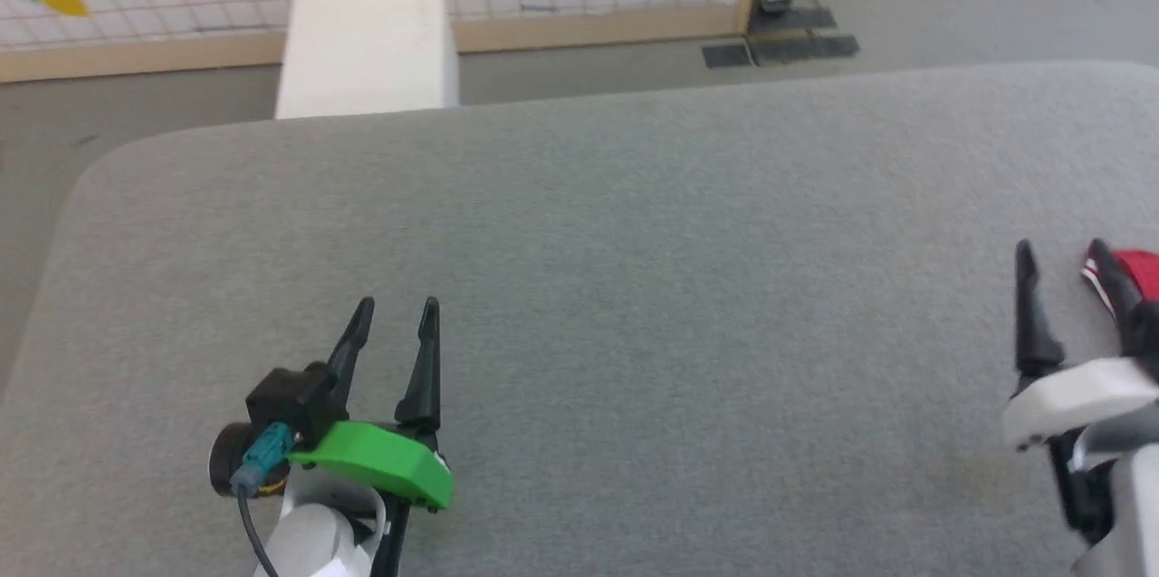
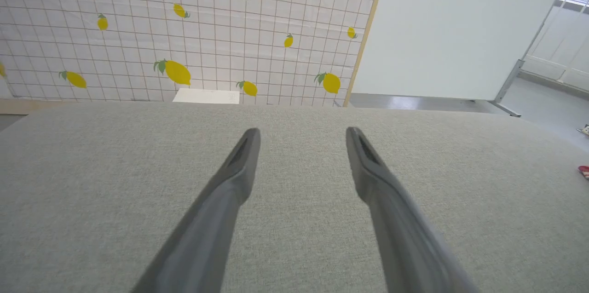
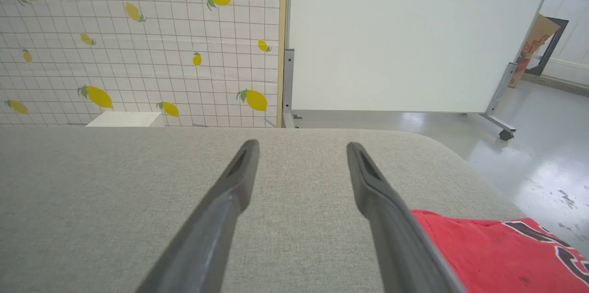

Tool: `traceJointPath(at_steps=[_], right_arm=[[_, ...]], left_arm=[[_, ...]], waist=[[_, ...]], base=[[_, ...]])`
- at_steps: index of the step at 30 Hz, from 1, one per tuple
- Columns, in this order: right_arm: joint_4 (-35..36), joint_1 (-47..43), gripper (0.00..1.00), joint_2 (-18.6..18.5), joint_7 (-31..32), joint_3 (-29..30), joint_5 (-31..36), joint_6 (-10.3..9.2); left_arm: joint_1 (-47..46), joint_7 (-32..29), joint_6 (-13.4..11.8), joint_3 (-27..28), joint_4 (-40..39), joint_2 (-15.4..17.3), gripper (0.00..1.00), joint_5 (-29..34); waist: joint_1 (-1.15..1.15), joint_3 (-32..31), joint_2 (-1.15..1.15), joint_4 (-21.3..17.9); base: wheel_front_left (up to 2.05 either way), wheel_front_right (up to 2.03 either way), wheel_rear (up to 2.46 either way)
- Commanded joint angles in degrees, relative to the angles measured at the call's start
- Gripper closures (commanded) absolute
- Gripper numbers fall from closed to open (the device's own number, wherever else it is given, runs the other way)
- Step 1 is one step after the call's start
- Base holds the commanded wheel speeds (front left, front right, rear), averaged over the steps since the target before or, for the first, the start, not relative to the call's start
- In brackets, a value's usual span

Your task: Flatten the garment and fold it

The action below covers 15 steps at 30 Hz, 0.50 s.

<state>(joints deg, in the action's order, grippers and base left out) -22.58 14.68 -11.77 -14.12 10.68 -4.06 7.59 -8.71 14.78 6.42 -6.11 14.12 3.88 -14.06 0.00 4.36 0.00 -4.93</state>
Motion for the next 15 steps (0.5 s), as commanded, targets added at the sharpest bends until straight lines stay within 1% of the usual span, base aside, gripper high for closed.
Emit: traceJointPath(at_steps=[1, 4, 6, 10, 15], right_arm=[[3.1, -2.8, 0.00, 2.1, -0.1, 0.4, 0.9, -0.10], [8.9, -6.9, 0.00, 5.2, 0.7, 0.1, 1.7, -0.10], [11.9, -9.1, 0.00, 6.5, 1.3, -0.3, 1.9, -0.10], [16.5, -12.7, 0.00, 8.1, 2.3, -0.8, 1.9, -0.10], [20.9, -16.5, 0.00, 8.8, 3.5, -1.5, 2.2, -0.10]], left_arm=[[1.2, 0.2, -0.3, 0.0, 0.3, -0.3, 0.00, -0.8], [1.9, 0.2, -0.4, -0.3, 0.9, -0.6, 0.00, -0.8], [2.3, 0.2, -0.4, -0.4, 1.2, -0.7, 0.00, -0.6], [2.7, 0.2, -0.5, -0.7, 1.5, -0.8, 0.00, -0.3], [2.9, 0.2, -0.6, -0.9, 1.6, -0.9, 0.00, -0.3]], waist=[[0.00, -3.9, 0.00, 4.1], [0.00, -4.6, 0.00, 5.2], [0.00, -4.9, 0.00, 5.6], [0.00, -4.9, 0.00, 6.3], [0.00, -4.5, 0.00, 6.8]], base=[[0.00, 0.00, 0.00], [0.00, 0.00, 0.00], [0.00, 0.00, 0.00], [0.00, 0.00, 0.00], [0.00, 0.00, 0.00]])
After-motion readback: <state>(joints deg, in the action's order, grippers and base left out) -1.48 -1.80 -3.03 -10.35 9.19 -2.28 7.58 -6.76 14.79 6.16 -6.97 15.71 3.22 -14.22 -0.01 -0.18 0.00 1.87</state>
